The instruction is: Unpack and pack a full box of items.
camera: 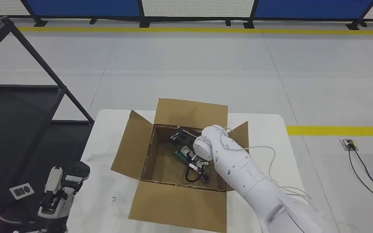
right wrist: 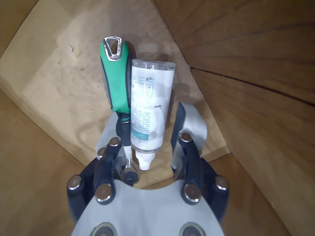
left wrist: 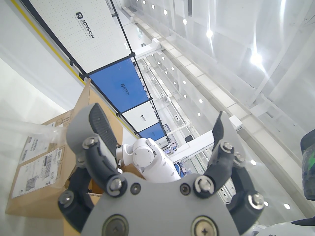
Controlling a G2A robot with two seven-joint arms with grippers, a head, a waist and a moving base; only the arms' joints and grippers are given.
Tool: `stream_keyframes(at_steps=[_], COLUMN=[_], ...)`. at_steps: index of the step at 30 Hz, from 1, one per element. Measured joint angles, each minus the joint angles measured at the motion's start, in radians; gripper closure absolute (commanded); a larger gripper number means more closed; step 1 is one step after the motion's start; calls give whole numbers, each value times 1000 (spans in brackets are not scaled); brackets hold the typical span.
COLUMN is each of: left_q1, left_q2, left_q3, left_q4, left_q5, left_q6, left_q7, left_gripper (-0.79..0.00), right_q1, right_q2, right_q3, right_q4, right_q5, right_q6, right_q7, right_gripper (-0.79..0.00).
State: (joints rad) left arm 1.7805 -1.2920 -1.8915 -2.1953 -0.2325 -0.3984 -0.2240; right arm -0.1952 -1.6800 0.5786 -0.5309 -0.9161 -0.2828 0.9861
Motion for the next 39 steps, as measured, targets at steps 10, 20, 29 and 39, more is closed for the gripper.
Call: stream_keyframes(at_steps=[10, 20, 29, 39], left_q1=[-7, -10, -7, -2], left_q2=[-1, -3, -4, -5], left_q3=[4, 5, 4, 7], left_q4=[2, 6, 7, 6], left_q5=[4, 7, 7, 15], left_q6=[3, 3, -3, -9], left_q7=[3, 7, 6, 8], left_gripper=[-785, -785, -785, -785], right_q1=[3, 7, -2, -25], right_q2=[-21, -27, -16, -4], right_q3=[-16, -4, 24, 43], right_q4=[33, 35, 35, 13], right_q5=[-39, -54, -70, -91], right_q6=[21, 29, 70, 69], right_q7=[21, 2, 6, 23], right_gripper=[-200, -246, -277, -302])
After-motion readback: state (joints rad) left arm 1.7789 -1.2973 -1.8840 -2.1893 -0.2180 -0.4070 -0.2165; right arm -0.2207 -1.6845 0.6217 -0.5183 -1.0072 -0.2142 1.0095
